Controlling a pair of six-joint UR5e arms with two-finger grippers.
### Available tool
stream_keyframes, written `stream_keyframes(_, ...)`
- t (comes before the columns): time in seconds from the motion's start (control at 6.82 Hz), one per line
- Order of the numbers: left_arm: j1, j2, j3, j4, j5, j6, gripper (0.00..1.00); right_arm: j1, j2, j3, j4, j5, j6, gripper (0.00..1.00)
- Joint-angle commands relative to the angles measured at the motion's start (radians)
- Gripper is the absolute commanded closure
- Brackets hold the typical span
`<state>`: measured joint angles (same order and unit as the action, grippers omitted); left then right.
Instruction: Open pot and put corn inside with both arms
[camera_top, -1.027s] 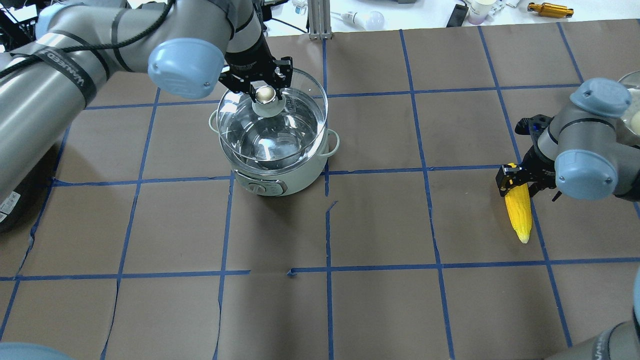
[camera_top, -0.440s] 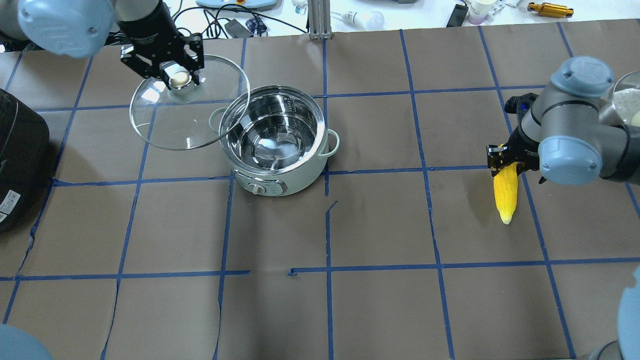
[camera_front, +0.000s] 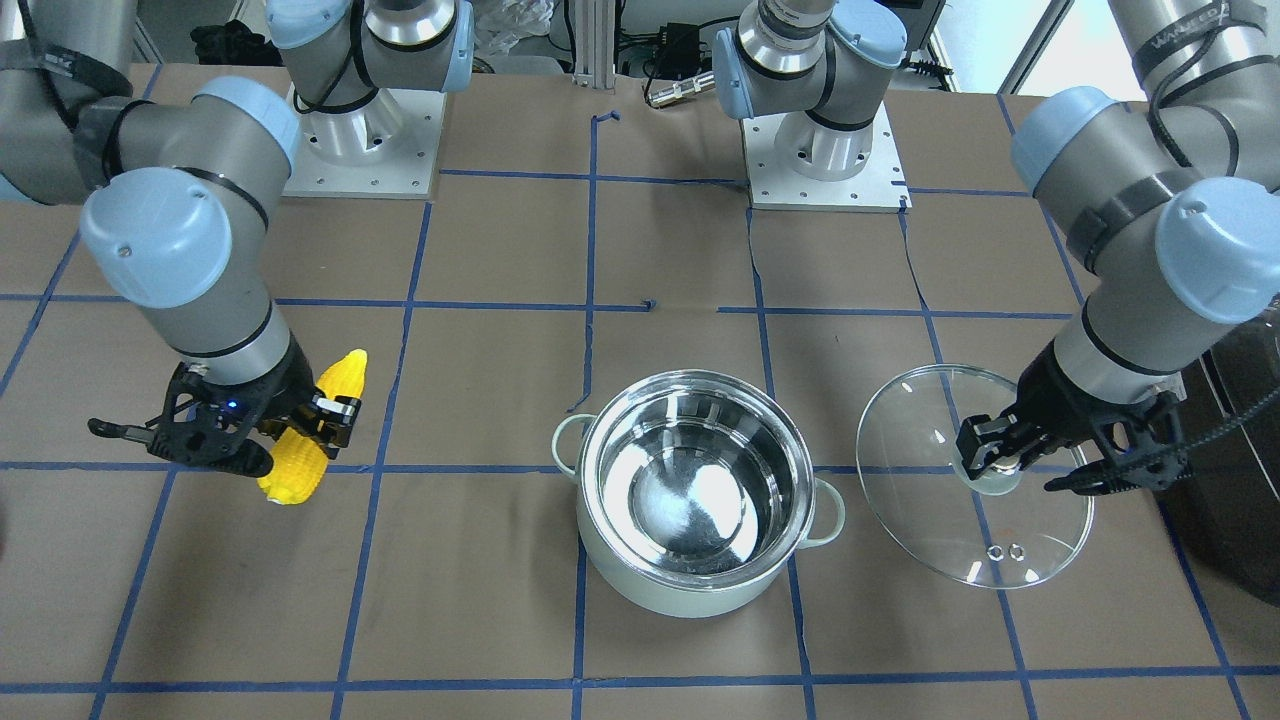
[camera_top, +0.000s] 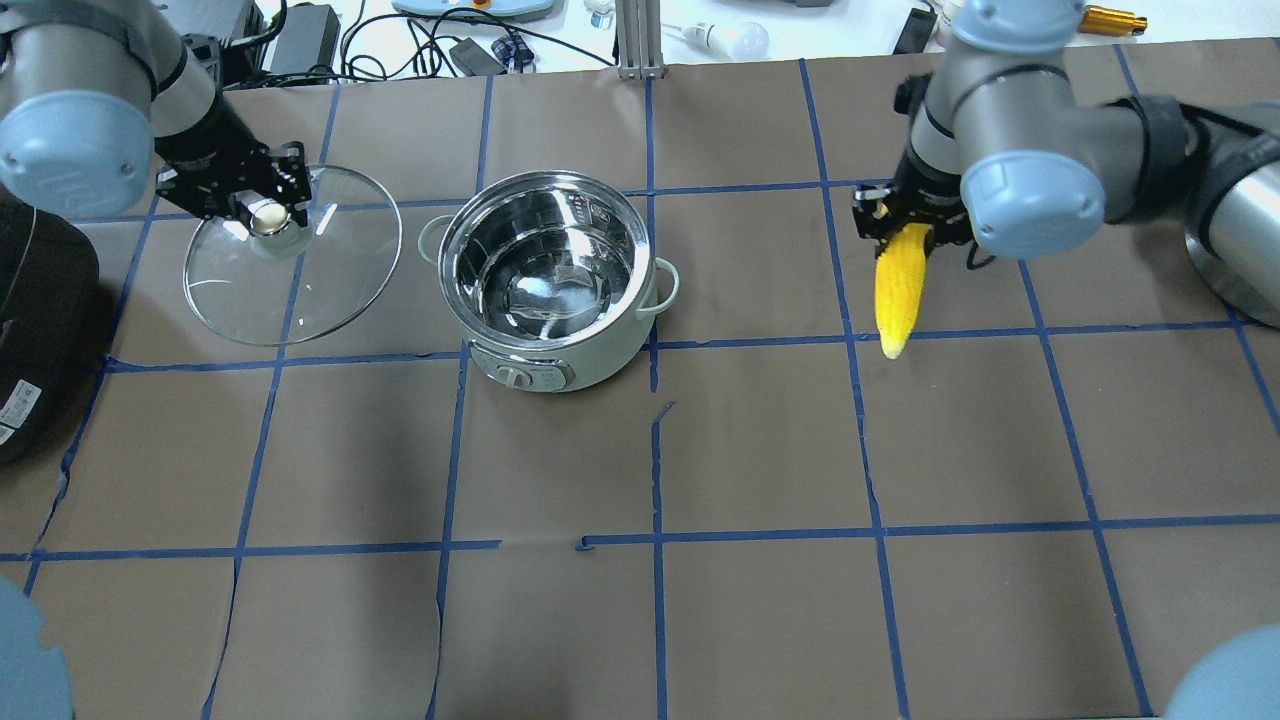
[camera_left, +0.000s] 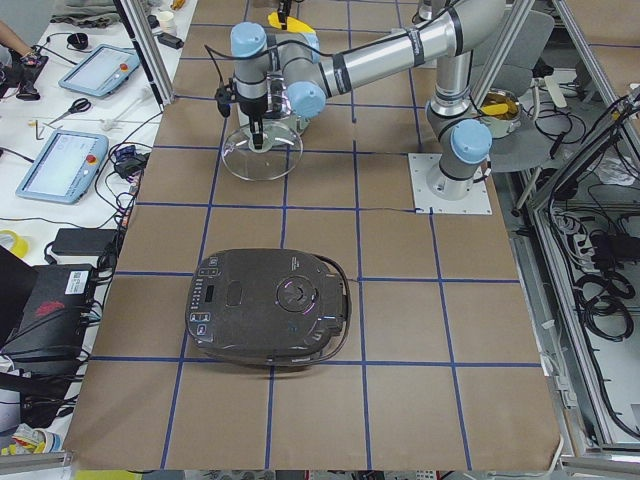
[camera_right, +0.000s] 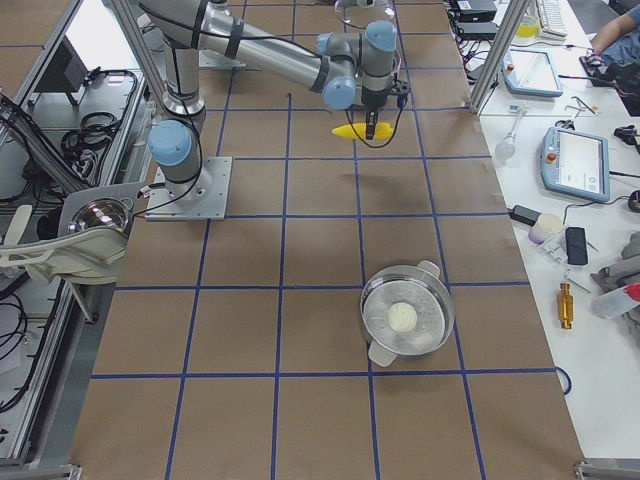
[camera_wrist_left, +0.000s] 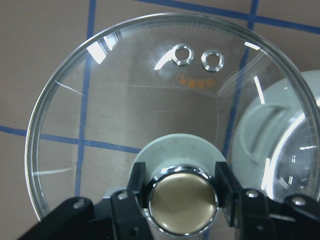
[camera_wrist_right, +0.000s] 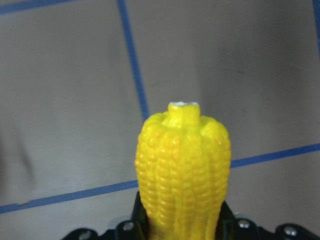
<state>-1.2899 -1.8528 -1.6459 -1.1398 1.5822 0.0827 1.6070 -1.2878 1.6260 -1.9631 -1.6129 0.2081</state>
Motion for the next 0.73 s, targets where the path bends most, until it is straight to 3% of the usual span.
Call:
stream_keyframes(0.0, 0.099, -0.025, -0.138, 0.106, -0.043, 0.127, 0.9, 0.243, 0.117, -0.298, 0.141, -0.013, 0.19, 1.0)
stream_keyframes(0.29, 0.107, -0.054, -0.192, 0.21, -0.039, 0.192, 0.91, 0.377, 0.276, -0.51, 0.135, -0.025, 0.2, 1.0)
stream_keyframes(0.59, 0.109, -0.066, -0.192, 0.207, -0.025, 0.256, 0.91, 0.415, 0.326, -0.561, 0.127, -0.012, 0.153, 1.0)
